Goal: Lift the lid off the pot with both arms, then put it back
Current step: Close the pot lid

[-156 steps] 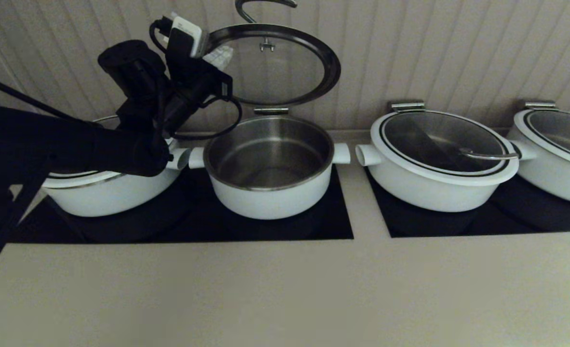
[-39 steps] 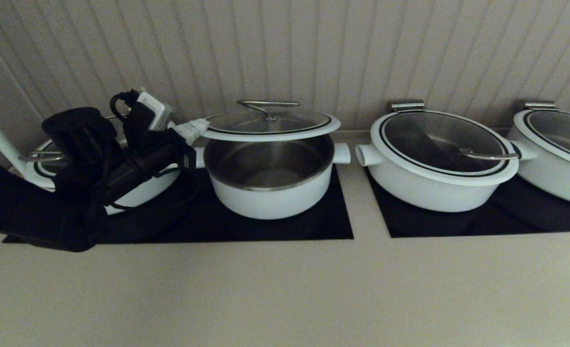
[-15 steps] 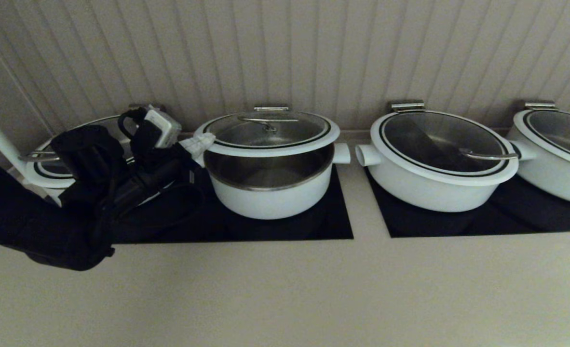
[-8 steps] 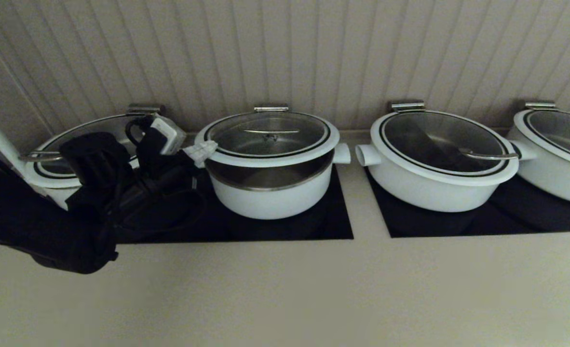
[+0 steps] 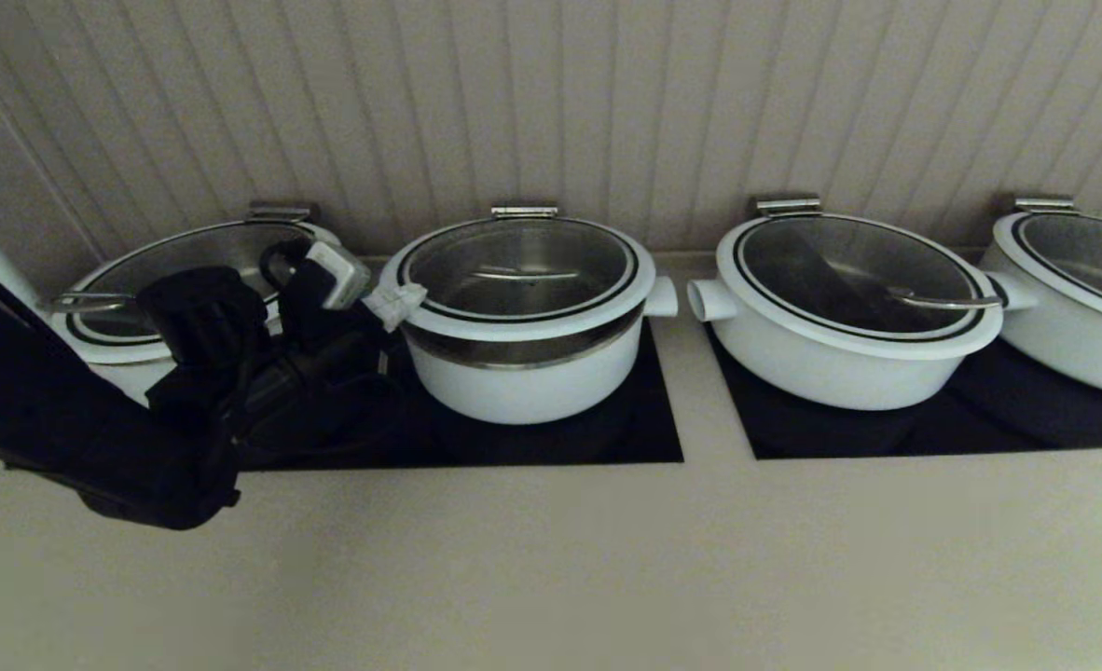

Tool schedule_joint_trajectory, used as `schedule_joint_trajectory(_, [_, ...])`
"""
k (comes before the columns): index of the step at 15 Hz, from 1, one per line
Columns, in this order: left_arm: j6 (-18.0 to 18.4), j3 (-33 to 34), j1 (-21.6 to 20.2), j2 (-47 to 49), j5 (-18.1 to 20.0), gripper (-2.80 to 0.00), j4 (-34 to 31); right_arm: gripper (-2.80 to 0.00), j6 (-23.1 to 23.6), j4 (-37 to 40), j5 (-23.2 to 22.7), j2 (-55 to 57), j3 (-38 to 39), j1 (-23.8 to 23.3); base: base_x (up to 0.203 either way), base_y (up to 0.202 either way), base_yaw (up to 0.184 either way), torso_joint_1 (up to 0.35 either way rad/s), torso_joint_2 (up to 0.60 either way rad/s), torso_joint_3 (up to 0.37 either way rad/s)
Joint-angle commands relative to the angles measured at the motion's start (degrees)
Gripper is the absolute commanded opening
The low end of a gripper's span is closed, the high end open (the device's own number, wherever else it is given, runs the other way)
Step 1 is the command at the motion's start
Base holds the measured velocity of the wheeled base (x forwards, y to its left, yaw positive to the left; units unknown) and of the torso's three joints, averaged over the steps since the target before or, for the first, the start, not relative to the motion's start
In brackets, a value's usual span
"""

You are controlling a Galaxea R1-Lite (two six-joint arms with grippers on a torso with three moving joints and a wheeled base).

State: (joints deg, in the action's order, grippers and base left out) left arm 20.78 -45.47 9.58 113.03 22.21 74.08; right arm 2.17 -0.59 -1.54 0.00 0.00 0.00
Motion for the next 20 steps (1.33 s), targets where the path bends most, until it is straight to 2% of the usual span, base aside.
schedule_joint_trajectory(1, [0.1, -0.6, 0.0, 1.6, 0.1, -2.8, 0.4, -2.8, 0.0, 0.0, 0.0, 0.0, 0.0, 0.0, 0.0, 0.0, 0.0, 0.0, 0.0, 0.0])
schedule_joint_trajectory(12, [0.0, -0.9, -0.1, 6.8, 0.2, -2.8, 1.9, -2.8, 0.0, 0.0, 0.0, 0.0, 0.0, 0.0, 0.0, 0.0, 0.0, 0.0, 0.0, 0.0])
schedule_joint_trajectory(20, [0.0, -0.8, -0.1, 7.1, 0.2, -2.8, 2.6, -2.8, 0.0, 0.0, 0.0, 0.0, 0.0, 0.0, 0.0, 0.0, 0.0, 0.0, 0.0, 0.0])
